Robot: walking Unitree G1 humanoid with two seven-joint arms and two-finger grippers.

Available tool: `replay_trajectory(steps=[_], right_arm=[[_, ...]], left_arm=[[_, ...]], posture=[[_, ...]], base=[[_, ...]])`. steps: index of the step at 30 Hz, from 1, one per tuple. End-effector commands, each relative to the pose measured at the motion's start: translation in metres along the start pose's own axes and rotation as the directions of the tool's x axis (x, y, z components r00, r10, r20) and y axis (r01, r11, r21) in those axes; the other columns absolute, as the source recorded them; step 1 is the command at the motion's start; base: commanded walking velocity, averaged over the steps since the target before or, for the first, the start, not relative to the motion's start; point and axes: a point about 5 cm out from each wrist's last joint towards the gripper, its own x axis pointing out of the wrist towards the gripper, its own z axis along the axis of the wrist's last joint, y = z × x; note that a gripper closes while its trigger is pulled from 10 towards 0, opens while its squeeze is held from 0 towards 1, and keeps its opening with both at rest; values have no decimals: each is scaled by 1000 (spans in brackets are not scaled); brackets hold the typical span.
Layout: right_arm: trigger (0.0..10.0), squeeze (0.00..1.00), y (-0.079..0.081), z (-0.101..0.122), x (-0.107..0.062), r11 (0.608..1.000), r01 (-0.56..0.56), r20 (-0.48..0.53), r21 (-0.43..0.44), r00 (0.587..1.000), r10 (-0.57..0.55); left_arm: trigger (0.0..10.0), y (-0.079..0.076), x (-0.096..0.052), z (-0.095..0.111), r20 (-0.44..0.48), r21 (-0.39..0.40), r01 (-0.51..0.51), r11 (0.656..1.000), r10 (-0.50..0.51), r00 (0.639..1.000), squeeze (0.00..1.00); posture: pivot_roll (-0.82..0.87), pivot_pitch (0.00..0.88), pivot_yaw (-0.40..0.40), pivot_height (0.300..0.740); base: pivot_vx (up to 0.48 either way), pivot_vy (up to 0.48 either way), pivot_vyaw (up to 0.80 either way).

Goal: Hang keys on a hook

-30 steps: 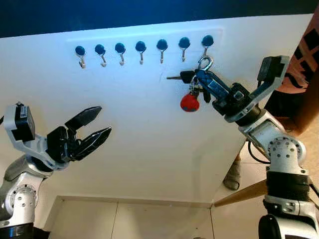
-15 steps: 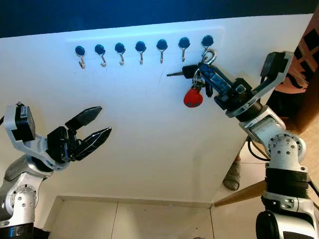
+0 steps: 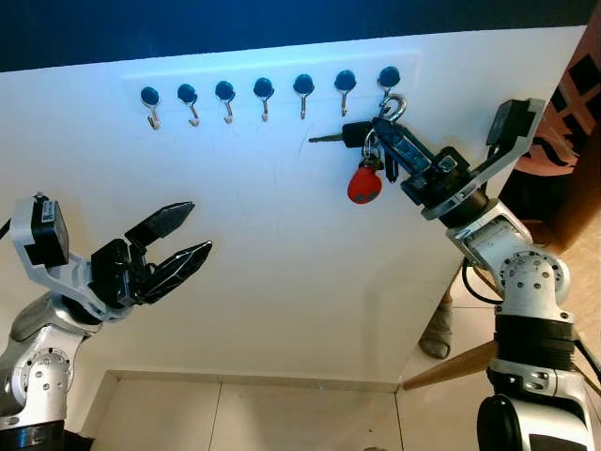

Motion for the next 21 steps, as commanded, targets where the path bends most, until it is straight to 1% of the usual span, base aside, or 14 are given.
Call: replay_trajectory(steps=[1, 7, 14, 15, 16, 17, 21], right_arm=[[10000, 0, -3, -3, -2, 1000, 28, -9, 4, 1000, -28], [10000, 0, -4, -9, -4, 999, 41, -49, -22, 998, -42], [10000, 0, -4, -11, -9, 998, 36, -53, -53, 998, -39], [10000, 59, -3, -10, -11, 997, 33, -49, -65, 998, -36], [10000, 663, -3, -10, -12, 997, 29, -45, -69, 998, -32], [10000, 1000, -1, -9, -13, 998, 11, -37, -67, 999, -14], [10000, 1000, 2, -8, -14, 998, -6, -23, -65, 1000, 5]], left_arm=[[10000, -2, 1, 7, -18, 21, 33, 999, -32, 999, 0], [10000, -2, 2, 6, -19, 19, 36, 999, -36, 999, 0], [10000, -2, 2, 7, -19, 18, 39, 999, -38, 999, 0], [10000, -2, 2, 7, -19, 17, 39, 999, -39, 999, 0], [10000, -2, 2, 7, -19, 17, 39, 999, -39, 999, 0], [10000, -2, 3, 7, -19, 16, 40, 999, -40, 999, 0], [10000, -2, 3, 7, -18, 16, 42, 999, -42, 999, 0]], posture=[[-152, 73, 91, 740], [-152, 73, 91, 740], [-153, 75, 95, 740], [-153, 75, 95, 740], [-154, 74, 97, 740], [-154, 74, 97, 740], [-154, 75, 98, 740]], base=[[0, 0, 0], [0, 0, 0], [0, 0, 0], [0, 0, 0], [0, 0, 0], [0, 0, 0], [0, 0, 0]])
